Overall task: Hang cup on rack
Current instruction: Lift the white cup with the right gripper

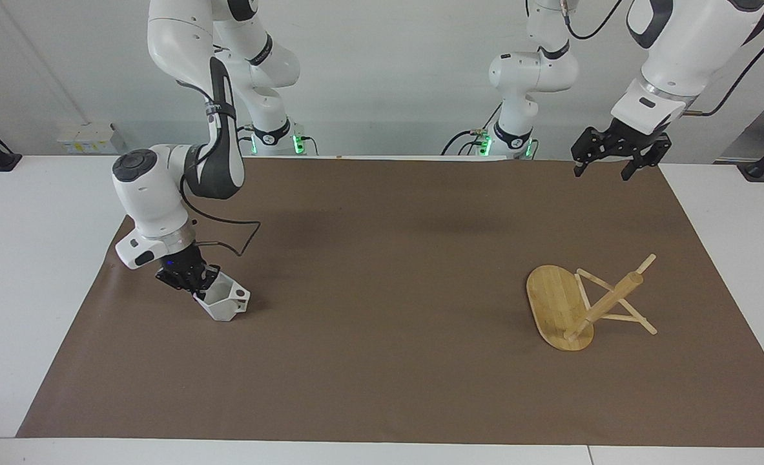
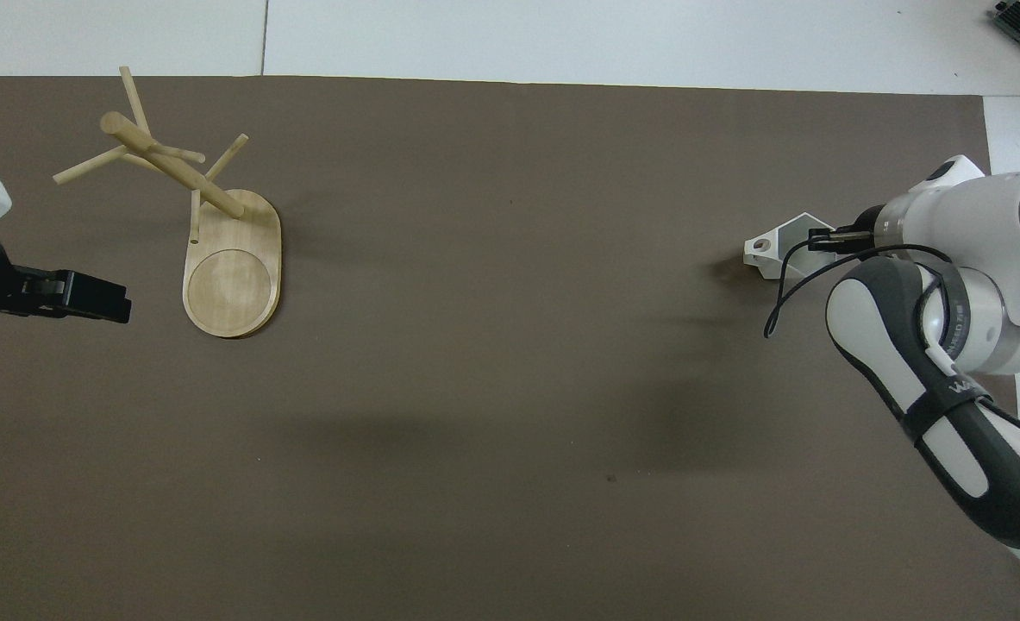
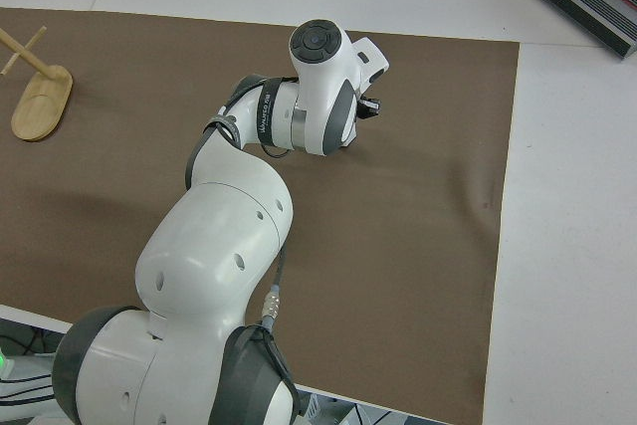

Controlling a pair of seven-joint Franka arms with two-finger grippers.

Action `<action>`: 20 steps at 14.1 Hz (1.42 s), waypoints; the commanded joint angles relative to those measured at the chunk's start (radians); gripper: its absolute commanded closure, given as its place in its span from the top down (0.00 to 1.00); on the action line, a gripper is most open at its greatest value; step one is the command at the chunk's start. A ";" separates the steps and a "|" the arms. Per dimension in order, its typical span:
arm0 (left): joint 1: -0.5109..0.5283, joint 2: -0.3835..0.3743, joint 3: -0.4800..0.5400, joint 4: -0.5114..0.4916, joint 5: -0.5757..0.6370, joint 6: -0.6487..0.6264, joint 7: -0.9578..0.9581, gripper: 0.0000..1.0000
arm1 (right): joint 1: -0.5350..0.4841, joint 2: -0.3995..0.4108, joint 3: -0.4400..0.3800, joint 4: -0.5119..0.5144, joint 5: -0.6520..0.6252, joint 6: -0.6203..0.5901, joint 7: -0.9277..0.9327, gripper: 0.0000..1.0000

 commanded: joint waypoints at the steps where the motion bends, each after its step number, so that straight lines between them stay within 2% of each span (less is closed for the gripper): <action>1: 0.009 0.004 -0.002 0.013 -0.010 -0.017 0.010 1.00 | -0.009 -0.004 0.006 0.067 -0.002 -0.099 -0.010 0.00; 7: -0.009 0.004 -0.005 0.013 -0.010 -0.017 0.007 1.00 | -0.009 -0.057 0.044 0.248 0.033 -0.393 -0.015 0.00; 13: -0.003 0.003 -0.007 0.006 -0.010 -0.015 0.007 1.00 | -0.008 -0.179 0.052 0.288 0.342 -0.521 -0.021 0.00; 17: -0.009 -0.003 -0.011 -0.010 -0.010 0.002 0.047 1.00 | -0.008 -0.203 0.068 0.295 0.615 -0.584 -0.019 0.00; 20: 0.000 -0.005 -0.013 -0.016 -0.011 0.048 0.159 1.00 | -0.008 -0.209 0.133 0.294 0.725 -0.593 -0.012 0.00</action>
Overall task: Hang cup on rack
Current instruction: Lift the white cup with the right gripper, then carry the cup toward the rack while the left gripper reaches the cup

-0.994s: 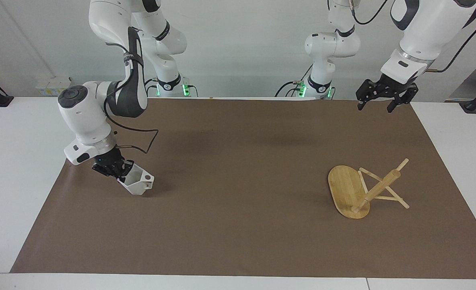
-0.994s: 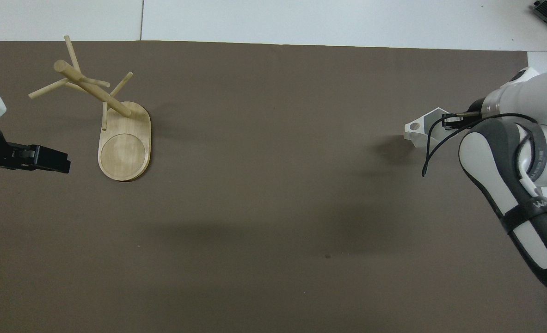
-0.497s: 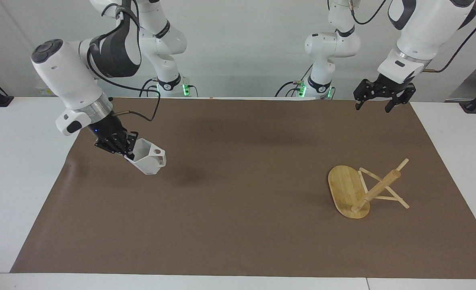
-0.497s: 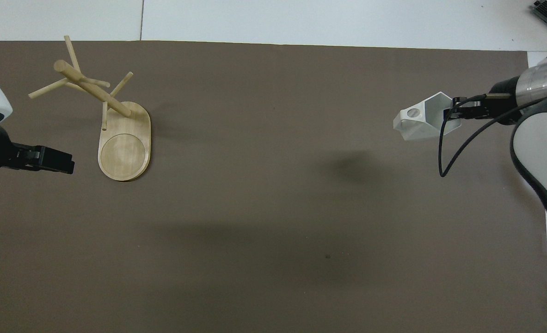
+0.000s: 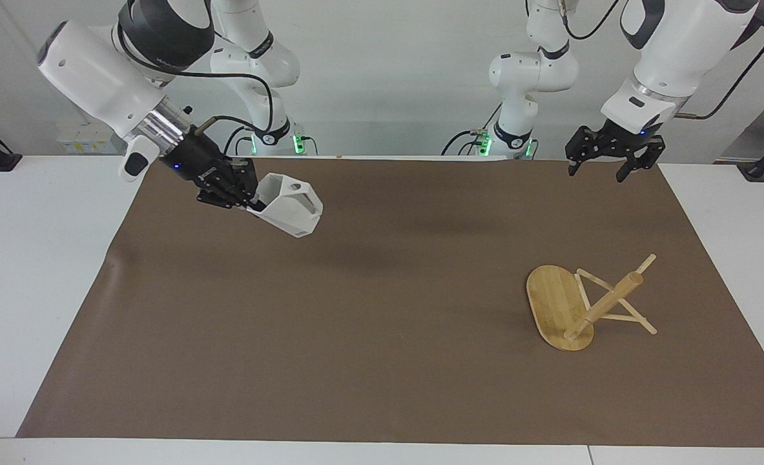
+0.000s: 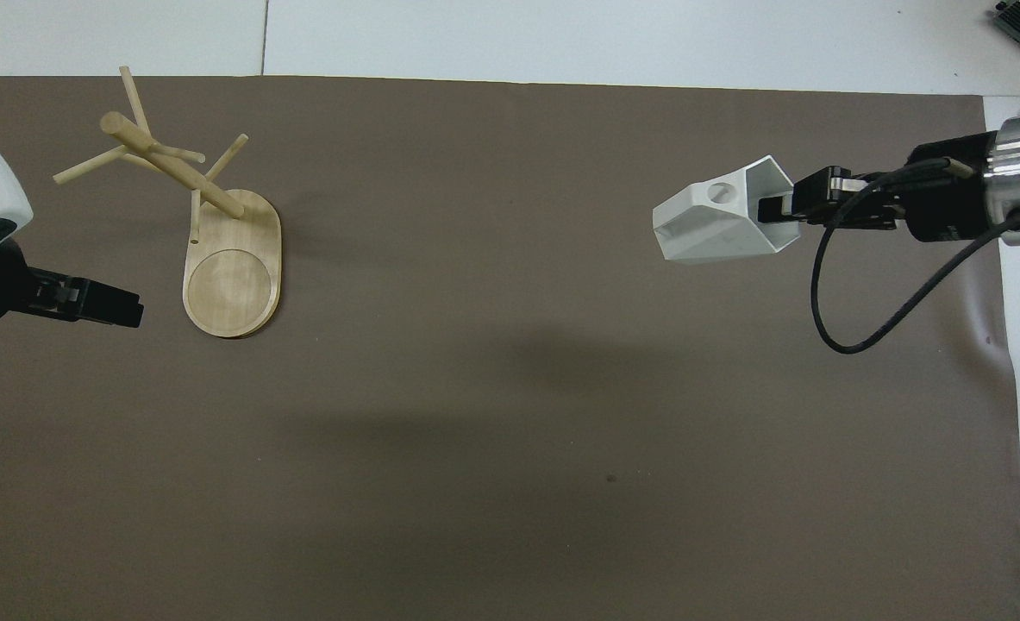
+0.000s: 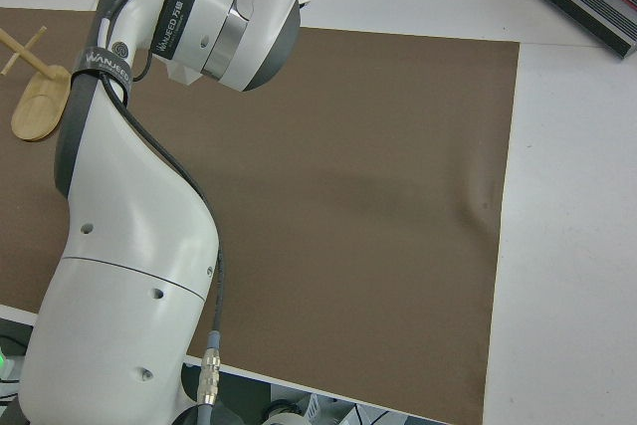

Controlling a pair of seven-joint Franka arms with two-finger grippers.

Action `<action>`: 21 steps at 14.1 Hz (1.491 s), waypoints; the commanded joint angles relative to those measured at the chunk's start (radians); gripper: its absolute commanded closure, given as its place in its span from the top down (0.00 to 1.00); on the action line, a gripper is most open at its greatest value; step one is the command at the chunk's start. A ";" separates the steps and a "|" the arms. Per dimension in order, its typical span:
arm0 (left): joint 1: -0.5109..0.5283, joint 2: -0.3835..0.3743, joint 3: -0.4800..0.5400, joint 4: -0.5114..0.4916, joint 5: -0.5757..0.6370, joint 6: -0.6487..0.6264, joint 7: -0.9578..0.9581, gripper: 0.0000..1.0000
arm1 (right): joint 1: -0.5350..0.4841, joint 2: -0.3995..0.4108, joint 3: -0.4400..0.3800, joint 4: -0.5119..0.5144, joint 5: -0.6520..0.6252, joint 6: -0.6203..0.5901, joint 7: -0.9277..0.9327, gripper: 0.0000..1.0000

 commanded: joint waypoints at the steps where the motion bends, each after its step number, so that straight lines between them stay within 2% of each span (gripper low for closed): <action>1: 0.002 -0.004 0.003 -0.014 -0.019 0.043 0.099 1.00 | -0.009 -0.006 0.065 0.005 0.081 -0.012 -0.008 0.00; 3: 0.004 -0.006 0.003 -0.020 -0.066 0.067 0.205 1.00 | -0.009 -0.006 0.108 0.005 0.110 -0.001 -0.007 0.00; 7: 0.008 -0.038 0.010 -0.104 -0.210 0.130 0.456 1.00 | -0.009 0.009 0.201 0.001 0.129 0.010 0.025 0.00; 10: 0.025 -0.046 0.013 -0.116 -0.313 0.132 0.628 1.00 | -0.009 0.048 0.270 -0.003 0.130 0.072 0.025 0.00; 13: 0.016 -0.056 0.012 -0.136 -0.350 0.132 0.798 1.00 | -0.007 0.080 0.316 -0.007 0.216 0.157 0.035 0.00; 16: 0.025 -0.087 0.013 -0.182 -0.418 0.118 0.952 1.00 | -0.007 0.109 0.393 -0.006 0.218 0.262 0.094 0.00; 19: -0.005 -0.095 0.006 -0.195 -0.424 0.135 0.983 1.00 | -0.007 0.134 0.465 -0.003 0.216 0.358 0.174 0.00; 21: -0.030 -0.093 0.004 -0.195 -0.430 0.146 0.980 1.00 | -0.006 0.138 0.484 -0.004 0.216 0.369 0.183 0.00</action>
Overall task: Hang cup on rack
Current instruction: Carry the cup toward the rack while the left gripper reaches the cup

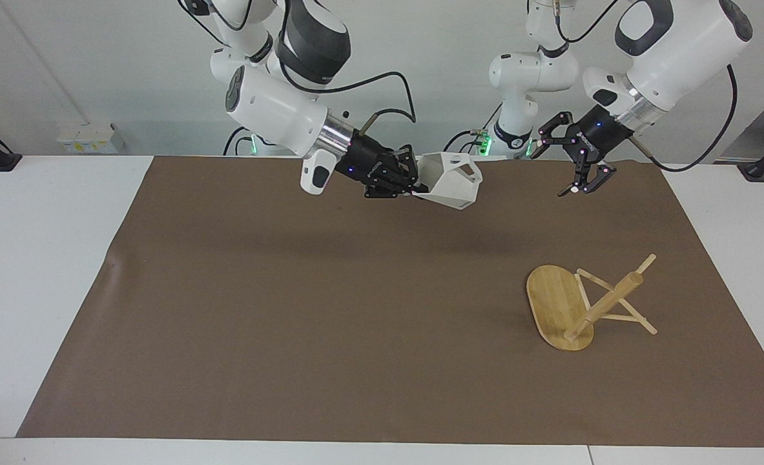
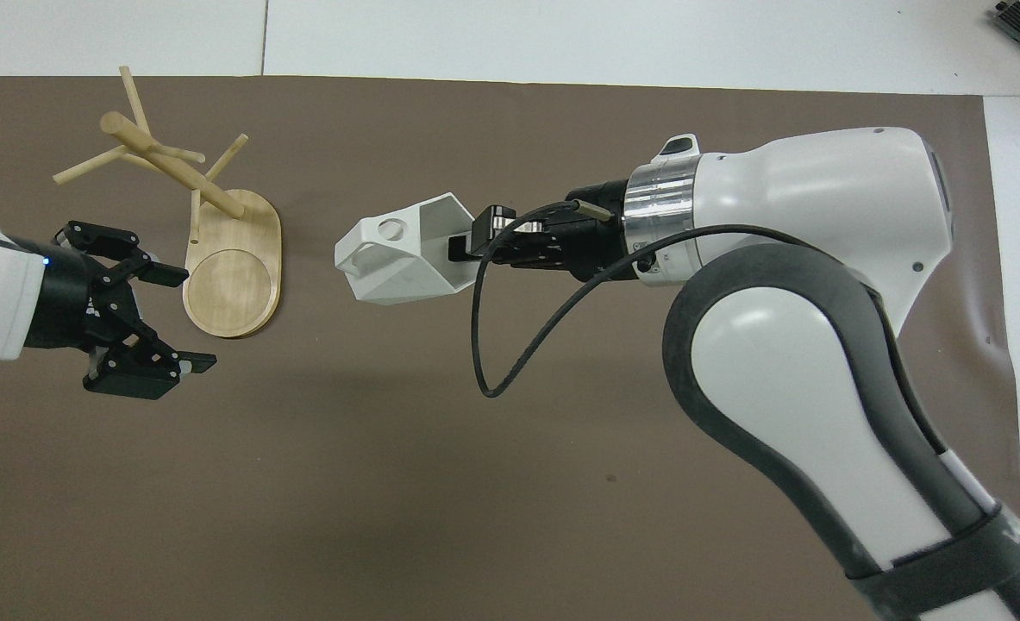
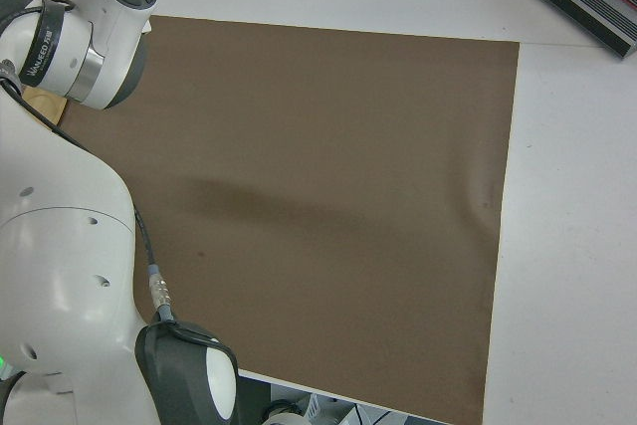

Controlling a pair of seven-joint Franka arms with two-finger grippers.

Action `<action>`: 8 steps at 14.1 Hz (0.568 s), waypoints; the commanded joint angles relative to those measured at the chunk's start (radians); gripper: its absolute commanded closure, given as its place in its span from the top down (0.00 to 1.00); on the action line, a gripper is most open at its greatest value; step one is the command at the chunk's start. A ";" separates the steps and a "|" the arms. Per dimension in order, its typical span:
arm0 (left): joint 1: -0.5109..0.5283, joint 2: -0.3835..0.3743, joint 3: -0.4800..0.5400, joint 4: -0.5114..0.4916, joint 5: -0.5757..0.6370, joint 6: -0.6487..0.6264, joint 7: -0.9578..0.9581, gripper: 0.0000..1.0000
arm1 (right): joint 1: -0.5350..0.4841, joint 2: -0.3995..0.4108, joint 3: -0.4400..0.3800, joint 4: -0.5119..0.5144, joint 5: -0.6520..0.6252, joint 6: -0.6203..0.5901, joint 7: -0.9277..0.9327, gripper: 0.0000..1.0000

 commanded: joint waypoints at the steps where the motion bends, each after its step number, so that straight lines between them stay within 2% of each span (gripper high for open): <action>1: -0.031 -0.031 0.000 -0.041 -0.044 0.049 0.018 1.00 | -0.009 0.007 0.024 0.003 0.021 0.018 0.039 0.00; 4: -0.055 -0.027 -0.017 -0.035 -0.056 0.078 0.001 1.00 | -0.009 0.007 0.052 0.002 0.019 0.064 0.086 0.00; 8: -0.107 -0.019 -0.028 -0.031 -0.058 0.167 -0.068 1.00 | -0.012 0.018 0.059 0.003 0.016 0.046 0.096 0.00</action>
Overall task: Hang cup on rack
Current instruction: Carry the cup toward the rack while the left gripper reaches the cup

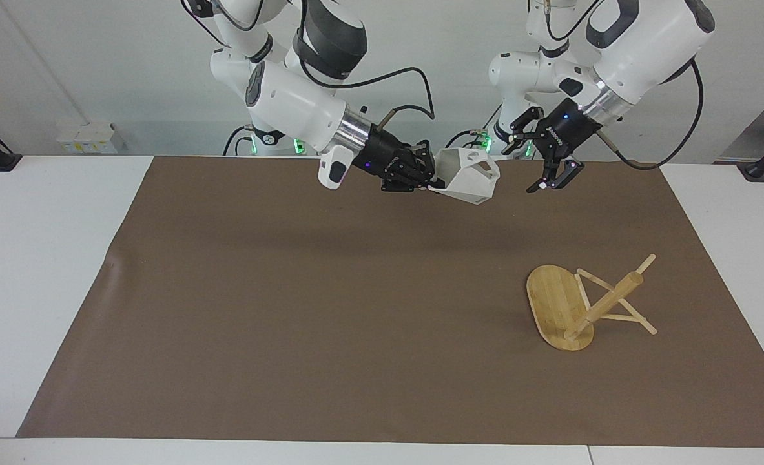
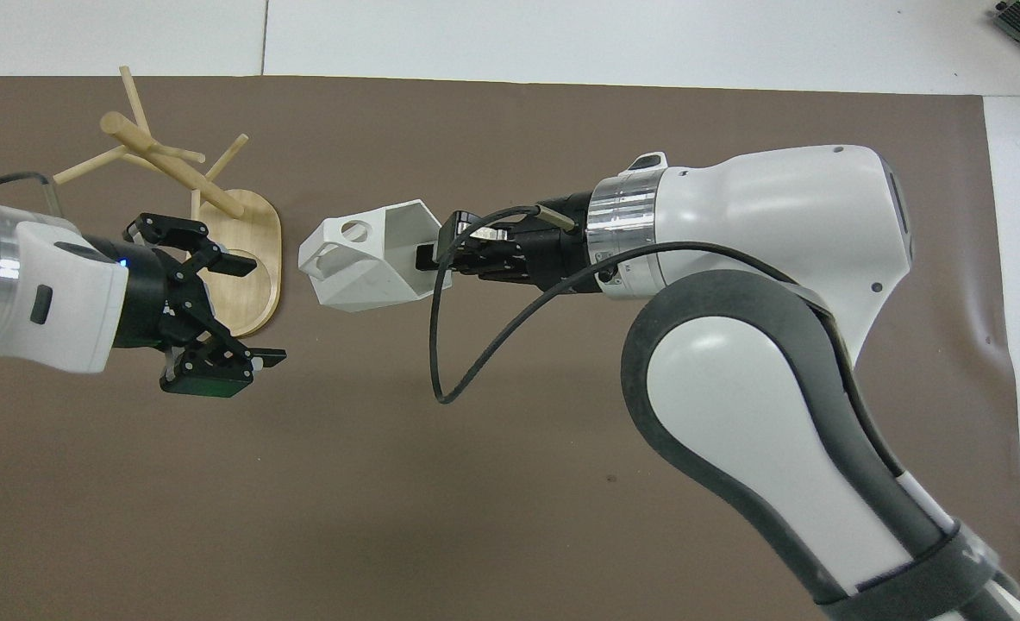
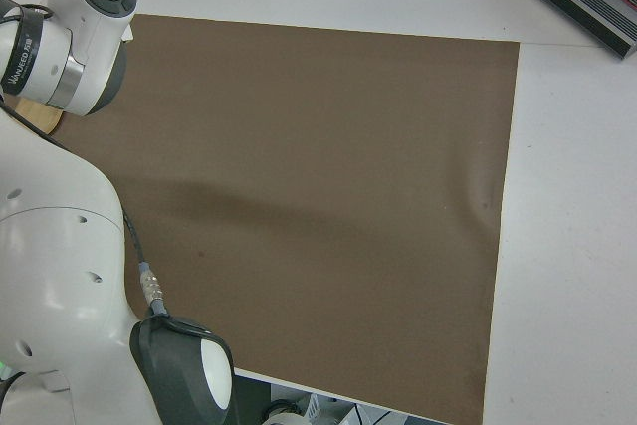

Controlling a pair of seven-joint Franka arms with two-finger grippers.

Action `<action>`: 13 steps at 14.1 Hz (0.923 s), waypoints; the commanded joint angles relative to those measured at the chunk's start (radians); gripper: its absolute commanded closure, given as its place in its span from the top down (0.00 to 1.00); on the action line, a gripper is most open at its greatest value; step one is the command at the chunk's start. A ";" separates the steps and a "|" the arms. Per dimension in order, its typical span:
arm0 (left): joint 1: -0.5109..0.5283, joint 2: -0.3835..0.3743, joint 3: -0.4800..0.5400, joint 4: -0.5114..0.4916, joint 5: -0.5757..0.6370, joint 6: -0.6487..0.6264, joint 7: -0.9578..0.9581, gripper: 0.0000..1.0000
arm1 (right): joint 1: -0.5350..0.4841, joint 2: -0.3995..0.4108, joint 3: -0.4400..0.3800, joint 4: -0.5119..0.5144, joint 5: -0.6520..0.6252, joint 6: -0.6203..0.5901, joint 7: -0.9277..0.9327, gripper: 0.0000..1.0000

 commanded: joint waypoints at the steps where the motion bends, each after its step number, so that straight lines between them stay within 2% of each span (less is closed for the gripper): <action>1: -0.047 -0.015 0.007 -0.023 -0.012 0.069 -0.046 1.00 | -0.013 0.016 0.016 0.003 0.015 0.005 0.002 0.00; 4: -0.071 -0.007 0.006 -0.021 -0.012 0.121 -0.084 1.00 | -0.014 0.023 0.016 0.005 0.013 -0.014 -0.012 0.00; 7: -0.121 -0.001 0.001 -0.034 -0.008 0.231 -0.130 1.00 | -0.017 0.023 0.016 0.007 0.013 -0.028 -0.026 0.00; 13: -0.168 0.016 0.001 -0.037 -0.003 0.310 -0.121 1.00 | -0.017 0.023 0.016 0.008 0.013 -0.026 -0.024 0.00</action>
